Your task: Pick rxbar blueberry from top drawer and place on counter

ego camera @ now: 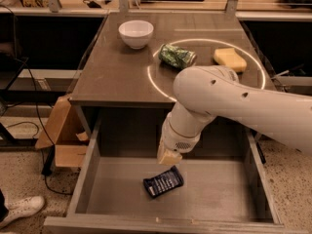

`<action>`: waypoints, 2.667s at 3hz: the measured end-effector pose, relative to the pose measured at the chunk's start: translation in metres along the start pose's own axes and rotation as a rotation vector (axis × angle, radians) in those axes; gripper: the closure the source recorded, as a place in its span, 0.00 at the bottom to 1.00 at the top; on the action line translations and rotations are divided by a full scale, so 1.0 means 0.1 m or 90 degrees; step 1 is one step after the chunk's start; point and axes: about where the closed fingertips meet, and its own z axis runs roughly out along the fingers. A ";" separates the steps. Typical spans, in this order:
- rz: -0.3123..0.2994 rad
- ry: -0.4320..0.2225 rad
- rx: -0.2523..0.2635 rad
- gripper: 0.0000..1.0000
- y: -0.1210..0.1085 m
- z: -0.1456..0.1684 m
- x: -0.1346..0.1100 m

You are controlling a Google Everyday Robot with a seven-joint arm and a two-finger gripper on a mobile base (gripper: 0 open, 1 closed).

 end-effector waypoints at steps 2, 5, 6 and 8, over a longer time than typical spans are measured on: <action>0.000 0.000 0.000 0.27 0.00 0.00 0.00; -0.001 -0.001 0.000 0.00 0.00 0.01 0.00; 0.001 -0.034 0.011 0.00 0.07 0.40 0.05; 0.014 -0.035 -0.008 0.00 -0.11 0.85 0.20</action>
Offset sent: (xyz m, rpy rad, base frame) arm 0.0000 0.0000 0.0000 0.0000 0.0000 0.0000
